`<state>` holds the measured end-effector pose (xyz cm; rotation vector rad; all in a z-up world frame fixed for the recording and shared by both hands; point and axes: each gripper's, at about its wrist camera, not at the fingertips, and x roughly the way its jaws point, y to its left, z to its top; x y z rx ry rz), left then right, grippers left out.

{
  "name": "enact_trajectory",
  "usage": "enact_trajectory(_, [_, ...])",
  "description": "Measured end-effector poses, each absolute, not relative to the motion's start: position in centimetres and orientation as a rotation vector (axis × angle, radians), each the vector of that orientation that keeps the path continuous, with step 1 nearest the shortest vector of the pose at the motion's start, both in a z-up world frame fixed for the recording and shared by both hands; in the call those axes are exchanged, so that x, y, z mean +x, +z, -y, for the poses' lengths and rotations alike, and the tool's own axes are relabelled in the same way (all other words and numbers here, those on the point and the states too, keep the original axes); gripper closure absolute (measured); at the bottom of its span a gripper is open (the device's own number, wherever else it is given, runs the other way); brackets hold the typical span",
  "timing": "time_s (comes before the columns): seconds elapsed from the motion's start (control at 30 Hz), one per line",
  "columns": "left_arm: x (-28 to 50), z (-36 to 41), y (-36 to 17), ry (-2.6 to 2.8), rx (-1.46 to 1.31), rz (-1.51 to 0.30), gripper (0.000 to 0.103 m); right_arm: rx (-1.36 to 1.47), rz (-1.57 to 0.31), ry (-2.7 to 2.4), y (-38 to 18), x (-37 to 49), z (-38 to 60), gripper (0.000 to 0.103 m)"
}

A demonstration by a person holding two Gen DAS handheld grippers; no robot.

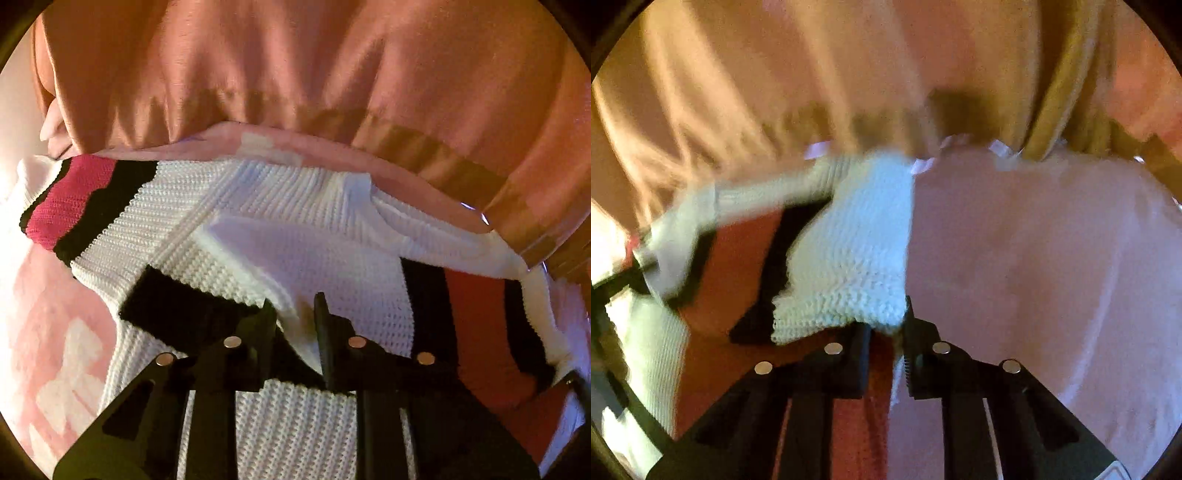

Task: Fold small clothes
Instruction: 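Fold the held sleeve across the sweater body and open the right gripper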

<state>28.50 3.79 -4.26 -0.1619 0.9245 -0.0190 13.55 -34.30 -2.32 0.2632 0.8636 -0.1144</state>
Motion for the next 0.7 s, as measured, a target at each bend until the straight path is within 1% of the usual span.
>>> enact_trajectory(0.07, [28.8, -4.2, -5.2, -0.015, -0.171, -0.947, 0.083, 0.265, -0.873, -0.157, -2.7, 13.4, 36.0, 0.092])
enact_trajectory(0.17, [28.8, -4.2, -6.4, -0.009, -0.160, -0.960, 0.083, 0.269, -1.001, -0.205, -7.3, 14.3, 36.5, 0.092])
enact_trajectory(0.23, [28.7, -3.9, -5.9, -0.022, -0.154, -0.952, 0.084, 0.262, -0.988, -0.213, -6.8, 14.2, 36.3, 0.092])
enact_trajectory(0.27, [28.7, -3.7, -5.7, -0.027, -0.153, -0.948, 0.083, 0.274, -0.954, -0.206, -5.5, 14.1, 36.4, 0.092])
enact_trajectory(0.33, [28.8, -3.5, -5.8, -0.020, -0.141, -0.955, 0.082, 0.281, -0.925, -0.196, -4.6, 14.0, 36.9, 0.091])
enact_trajectory(0.4, [29.0, -3.8, -6.8, -0.019, -0.145, -0.968, 0.079, 0.300, -1.007, -0.166, -6.3, 14.4, 37.2, 0.089])
enact_trajectory(0.47, [28.7, -3.5, -6.3, -0.025, -0.127, -0.970, 0.077, 0.301, -1.062, -0.144, -7.3, 14.3, 36.9, 0.088])
enact_trajectory(0.5, [28.5, -3.5, -5.8, -0.031, -0.123, -0.972, 0.070, 0.247, -1.059, -0.137, -6.5, 13.9, 36.1, 0.087])
enact_trajectory(0.53, [28.2, -3.6, -5.2, -0.037, -0.125, -0.968, 0.064, 0.202, -1.048, -0.136, -5.7, 13.3, 35.5, 0.084])
enact_trajectory(0.57, [27.3, -4.0, -4.0, -0.034, -0.137, -0.936, 0.052, 0.145, -1.025, -0.144, -4.3, 12.1, 34.5, 0.070])
enact_trajectory(0.6, [26.7, -4.2, -3.3, -0.029, -0.142, -0.917, 0.043, 0.114, -1.003, -0.157, -3.1, 10.8, 33.8, 0.063])
enact_trajectory(0.63, [25.8, -4.7, -2.5, -0.026, -0.148, -0.897, 0.038, 0.103, -0.991, -0.165, -2.5, 9.8, 33.2, 0.048])
enact_trajectory(0.67, [24.3, -5.5, -1.5, -0.026, -0.147, -0.887, 0.032, 0.098, -0.998, -0.164, -1.6, 8.0, 32.4, 0.044])
enact_trajectory(0.7, [23.5, -5.9, -1.1, -0.027, -0.145, -0.889, 0.026, 0.106, -1.005, -0.150, -1.3, 6.8, 32.1, 0.044])
